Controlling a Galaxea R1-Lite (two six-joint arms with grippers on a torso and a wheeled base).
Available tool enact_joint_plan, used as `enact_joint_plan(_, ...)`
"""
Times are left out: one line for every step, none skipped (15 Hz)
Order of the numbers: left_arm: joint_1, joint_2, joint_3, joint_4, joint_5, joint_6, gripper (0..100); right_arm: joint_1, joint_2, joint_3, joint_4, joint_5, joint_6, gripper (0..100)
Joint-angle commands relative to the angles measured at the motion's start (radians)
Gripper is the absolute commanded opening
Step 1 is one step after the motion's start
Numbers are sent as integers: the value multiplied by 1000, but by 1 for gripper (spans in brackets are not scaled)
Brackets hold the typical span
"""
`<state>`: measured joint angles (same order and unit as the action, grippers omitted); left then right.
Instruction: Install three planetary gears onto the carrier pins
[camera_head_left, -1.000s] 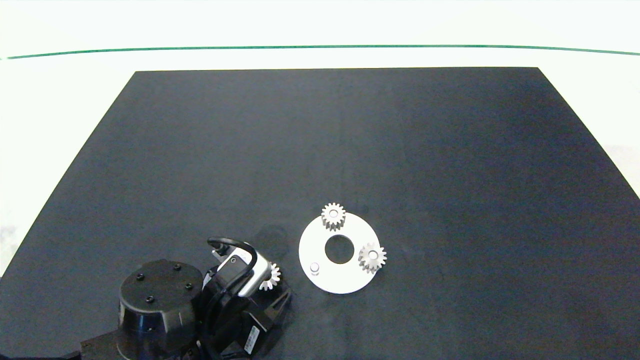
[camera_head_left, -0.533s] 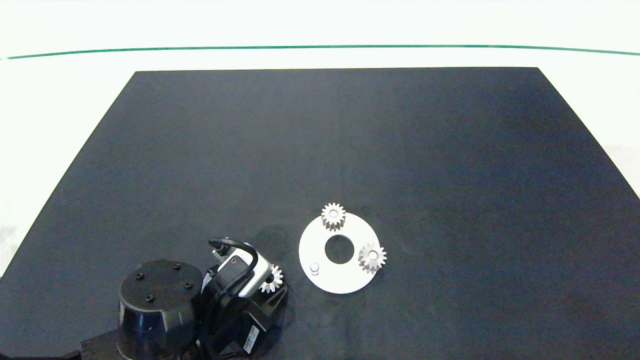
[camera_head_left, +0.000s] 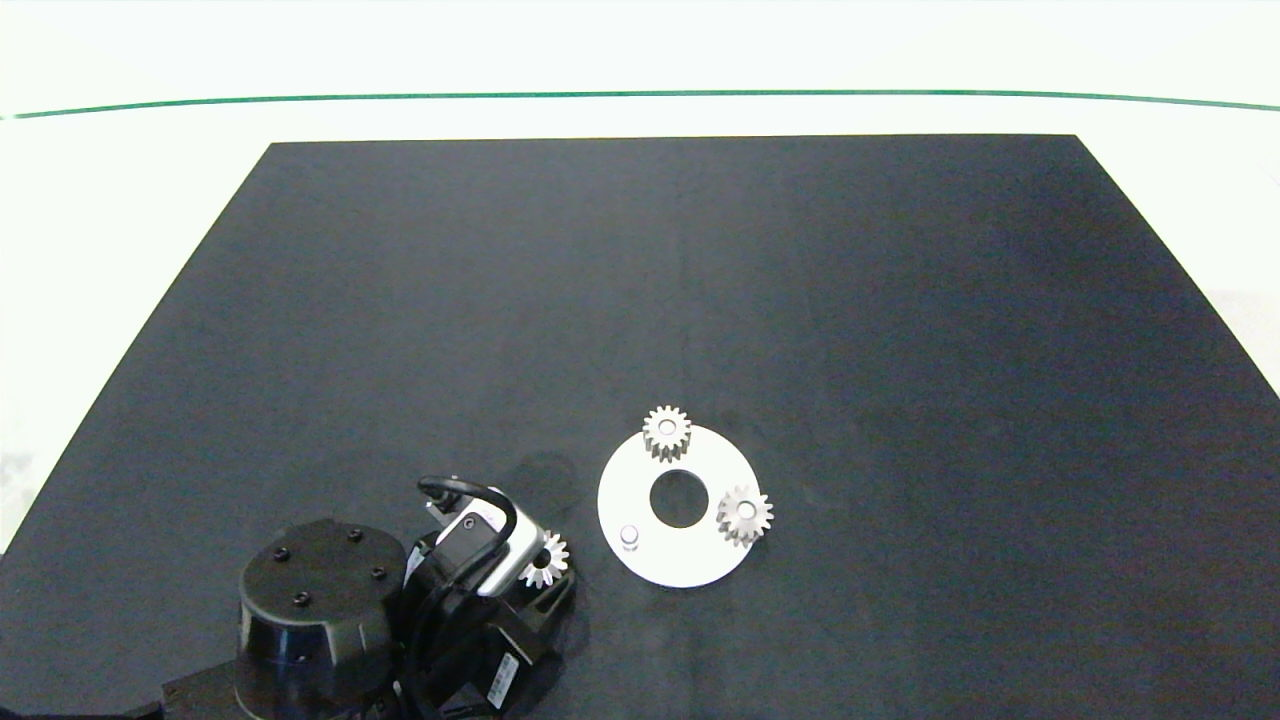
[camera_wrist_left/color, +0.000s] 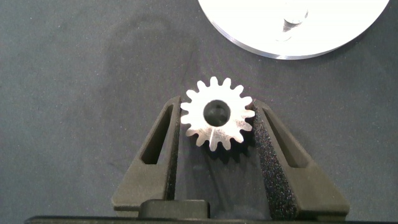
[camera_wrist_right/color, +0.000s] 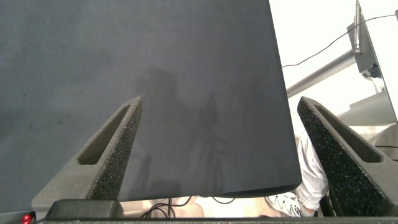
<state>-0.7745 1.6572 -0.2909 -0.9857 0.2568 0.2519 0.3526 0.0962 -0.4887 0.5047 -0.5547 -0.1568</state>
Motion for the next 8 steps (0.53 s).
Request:
enact_joint_plan(-2, 1, -2, -4, 1, 1, 25, 0, 2, 1, 3, -4, -1, 100)
enact_joint_plan(-2, 1, -2, -4, 1, 1, 22, 0, 2, 1, 3, -4, -1, 100)
enact_joint_plan(-2, 1, -2, -4, 1, 1, 20, 0, 2, 1, 3, -4, -1, 100)
enact_joint_plan(-2, 1, -2, -4, 1, 1, 19, -1, 2, 1, 3, -2, -1, 100)
enact_joint_plan(-2, 1, -2, -5, 1, 0, 16, -1, 2, 1, 3, -4, -1, 100)
enact_joint_plan(-2, -1, -2, -4, 1, 1, 14, -1, 2, -1, 3, -4, -1, 100)
enact_joint_plan(-2, -2, 1, -2, 1, 1, 13, -1, 0, 1, 3, -4, -1, 100)
enact_joint_plan(-2, -10, 2, 1, 1, 3, 10, -1, 2, -1, 3, -4, -1, 100)
